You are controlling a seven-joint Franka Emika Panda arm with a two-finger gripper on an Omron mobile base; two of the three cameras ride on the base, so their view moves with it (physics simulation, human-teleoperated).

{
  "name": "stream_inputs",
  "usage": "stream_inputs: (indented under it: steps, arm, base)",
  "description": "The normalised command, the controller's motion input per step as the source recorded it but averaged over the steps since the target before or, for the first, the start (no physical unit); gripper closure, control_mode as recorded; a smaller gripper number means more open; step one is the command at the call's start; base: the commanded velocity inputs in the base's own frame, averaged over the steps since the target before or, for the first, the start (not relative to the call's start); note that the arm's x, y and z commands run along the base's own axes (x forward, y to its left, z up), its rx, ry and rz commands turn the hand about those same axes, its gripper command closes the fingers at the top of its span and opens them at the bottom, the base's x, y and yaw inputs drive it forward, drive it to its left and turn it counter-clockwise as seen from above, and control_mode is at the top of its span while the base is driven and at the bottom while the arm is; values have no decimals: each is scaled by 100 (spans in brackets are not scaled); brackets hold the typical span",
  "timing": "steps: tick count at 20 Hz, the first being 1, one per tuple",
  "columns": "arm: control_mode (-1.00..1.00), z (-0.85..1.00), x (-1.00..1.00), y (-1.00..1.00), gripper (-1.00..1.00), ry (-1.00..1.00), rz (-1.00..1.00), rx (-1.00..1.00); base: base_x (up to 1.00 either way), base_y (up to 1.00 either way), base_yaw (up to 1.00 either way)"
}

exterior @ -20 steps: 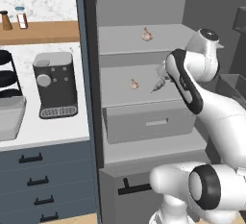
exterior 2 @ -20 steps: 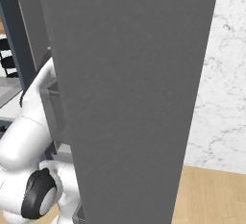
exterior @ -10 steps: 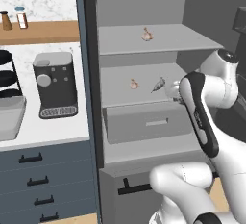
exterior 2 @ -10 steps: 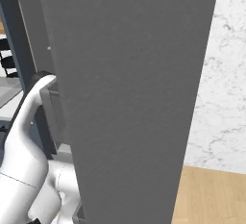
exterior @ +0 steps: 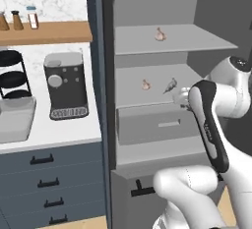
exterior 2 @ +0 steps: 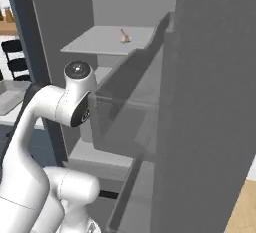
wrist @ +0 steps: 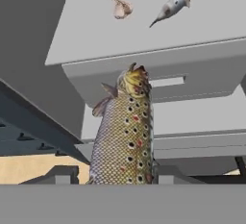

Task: Place one garlic and one fish in each tupperware on the nearby counter, to pack two identical lunches.

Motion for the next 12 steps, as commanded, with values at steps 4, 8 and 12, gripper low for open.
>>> stream_inputs:
  steps: [4, 8, 12]
  arm:
    - [100, 0, 0, 0, 100, 0, 0, 0]
    - [100, 0, 0, 0, 100, 0, 0, 0]
    - [100, 0, 0, 0, 100, 0, 0, 0]
  base:
    - [0, 100, 0]
    - [0, 100, 0]
    - [0, 100, 0]
